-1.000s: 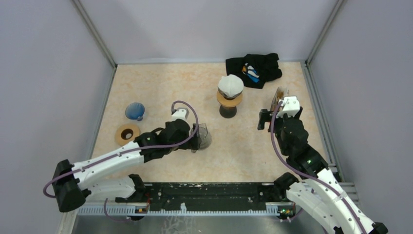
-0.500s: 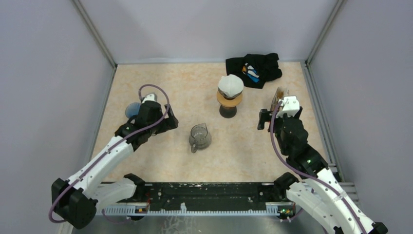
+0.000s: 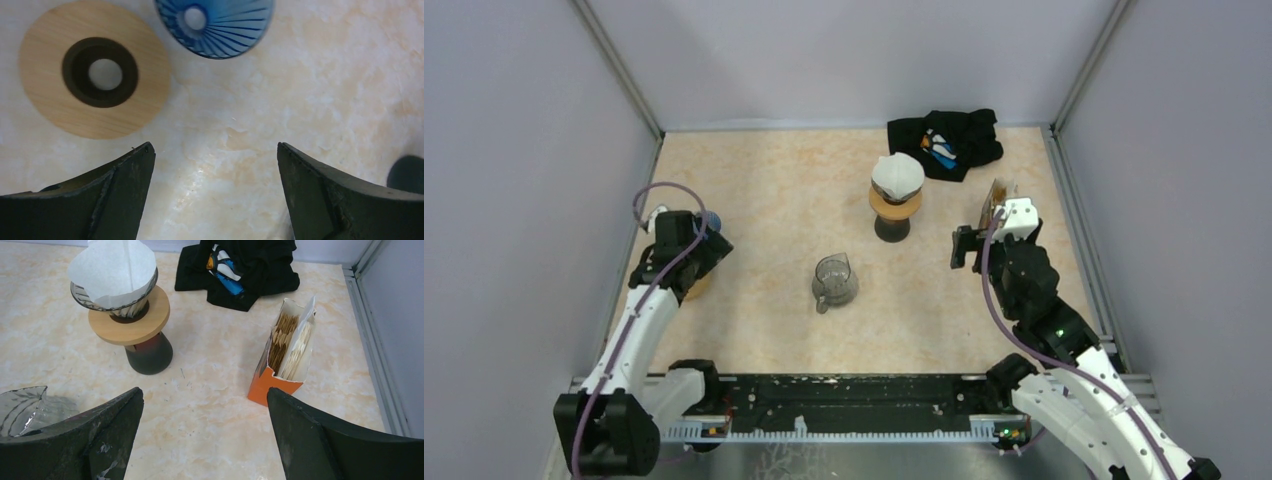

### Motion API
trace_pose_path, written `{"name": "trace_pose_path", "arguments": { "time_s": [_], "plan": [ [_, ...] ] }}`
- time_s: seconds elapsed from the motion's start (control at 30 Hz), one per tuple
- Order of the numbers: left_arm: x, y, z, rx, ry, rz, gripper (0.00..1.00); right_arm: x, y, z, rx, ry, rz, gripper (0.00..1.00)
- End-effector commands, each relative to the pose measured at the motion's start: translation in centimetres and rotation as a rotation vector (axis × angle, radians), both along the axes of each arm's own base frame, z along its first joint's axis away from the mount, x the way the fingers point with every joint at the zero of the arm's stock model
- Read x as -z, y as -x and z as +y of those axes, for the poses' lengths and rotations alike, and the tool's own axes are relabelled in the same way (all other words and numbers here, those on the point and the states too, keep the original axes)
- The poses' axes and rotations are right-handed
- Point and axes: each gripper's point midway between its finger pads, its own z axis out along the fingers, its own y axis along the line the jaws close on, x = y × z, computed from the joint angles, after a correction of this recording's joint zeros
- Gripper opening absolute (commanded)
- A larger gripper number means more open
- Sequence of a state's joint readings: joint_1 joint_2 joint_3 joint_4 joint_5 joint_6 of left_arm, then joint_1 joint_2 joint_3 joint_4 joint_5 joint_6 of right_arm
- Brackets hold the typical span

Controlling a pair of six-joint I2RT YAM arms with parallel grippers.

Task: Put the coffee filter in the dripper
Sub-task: Pick up the connecting ring from the corner of the board.

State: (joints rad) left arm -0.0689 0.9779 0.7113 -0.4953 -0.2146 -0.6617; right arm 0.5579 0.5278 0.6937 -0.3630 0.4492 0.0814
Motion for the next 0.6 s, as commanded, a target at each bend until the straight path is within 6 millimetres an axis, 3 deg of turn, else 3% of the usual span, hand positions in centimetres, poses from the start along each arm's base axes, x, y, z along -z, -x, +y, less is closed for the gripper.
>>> {"name": "trace_pose_path", "arguments": {
  "time_s": [0.0,0.3,0.57],
  "plan": [
    [1.1,0.2,2.2,-0.120,0.075,-0.002,0.96,-2.0,0.1,0.4,-0.022,-0.059,-0.061,0.93],
    [4.3,2.0,7.2,-0.349,0.131,0.080,0.94,-2.7,0.8,0.6,-0.046,-0.096,-0.085,0.93],
    [6.9,2.8,10.4,-0.495,0.176,0.150,0.89,-3.0,1.1,0.7,-0.060,-0.118,-0.102,0.93]
  ]
}}
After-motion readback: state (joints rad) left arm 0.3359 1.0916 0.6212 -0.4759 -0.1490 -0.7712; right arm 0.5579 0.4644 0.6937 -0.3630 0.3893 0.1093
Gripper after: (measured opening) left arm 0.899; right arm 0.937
